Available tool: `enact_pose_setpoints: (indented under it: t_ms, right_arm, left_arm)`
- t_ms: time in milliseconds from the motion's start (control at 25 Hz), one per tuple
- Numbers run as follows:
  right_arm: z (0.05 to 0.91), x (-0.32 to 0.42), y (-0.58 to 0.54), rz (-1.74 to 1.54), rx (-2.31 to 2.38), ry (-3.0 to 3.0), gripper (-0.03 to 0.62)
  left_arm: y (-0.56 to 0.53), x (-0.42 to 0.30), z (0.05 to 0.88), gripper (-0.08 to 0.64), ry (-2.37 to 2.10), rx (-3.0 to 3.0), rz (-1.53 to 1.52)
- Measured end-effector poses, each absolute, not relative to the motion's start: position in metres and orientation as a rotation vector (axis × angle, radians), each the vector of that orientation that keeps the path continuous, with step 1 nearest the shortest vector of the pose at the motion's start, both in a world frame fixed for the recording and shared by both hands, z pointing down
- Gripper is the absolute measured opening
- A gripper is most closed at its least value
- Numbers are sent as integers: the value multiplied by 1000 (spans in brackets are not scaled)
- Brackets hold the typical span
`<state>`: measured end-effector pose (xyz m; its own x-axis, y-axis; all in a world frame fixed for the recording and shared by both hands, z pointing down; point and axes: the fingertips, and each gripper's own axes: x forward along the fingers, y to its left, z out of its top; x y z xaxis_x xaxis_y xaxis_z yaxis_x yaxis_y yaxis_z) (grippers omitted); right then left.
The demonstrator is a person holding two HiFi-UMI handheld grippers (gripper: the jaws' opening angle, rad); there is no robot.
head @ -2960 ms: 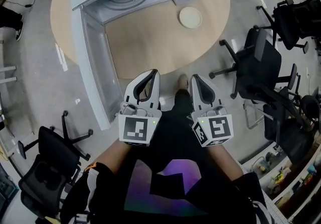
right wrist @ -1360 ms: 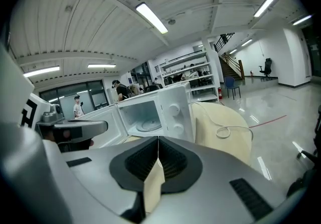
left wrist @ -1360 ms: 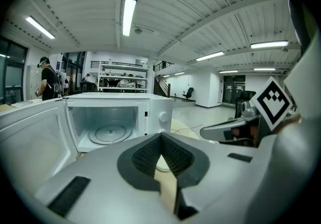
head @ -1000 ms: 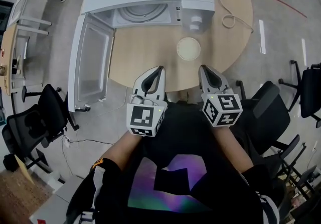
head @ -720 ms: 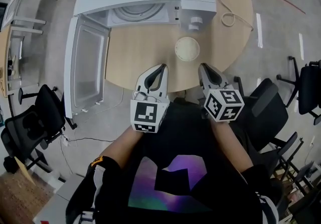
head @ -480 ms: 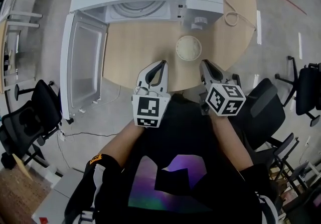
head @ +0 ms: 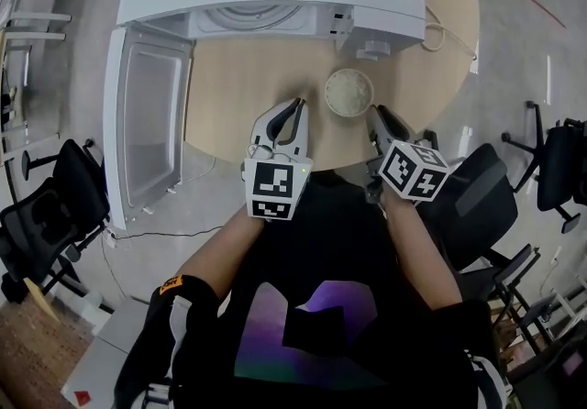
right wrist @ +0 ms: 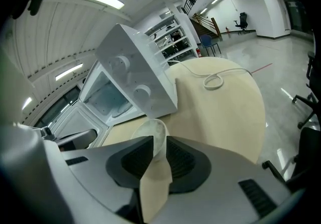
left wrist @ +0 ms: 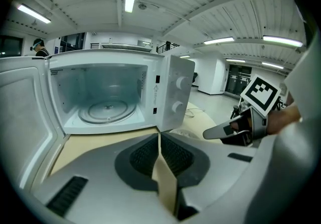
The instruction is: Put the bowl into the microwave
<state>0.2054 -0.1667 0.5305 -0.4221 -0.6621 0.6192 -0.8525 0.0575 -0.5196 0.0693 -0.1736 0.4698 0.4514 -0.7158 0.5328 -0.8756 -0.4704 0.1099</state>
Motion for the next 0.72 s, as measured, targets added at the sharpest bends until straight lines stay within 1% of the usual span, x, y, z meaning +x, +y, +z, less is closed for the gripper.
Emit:
enact_pose_setpoints:
  t_ms: [320, 720]
  right_arm:
    - [546, 199, -179, 1473, 1533, -2085, 66]
    - [561, 197, -185, 1547, 1544, -2042, 66]
  left_arm:
    - [-191, 72, 489, 48, -1296, 2330, 643]
    - [-201, 65, 504, 48, -1275, 2306, 675]
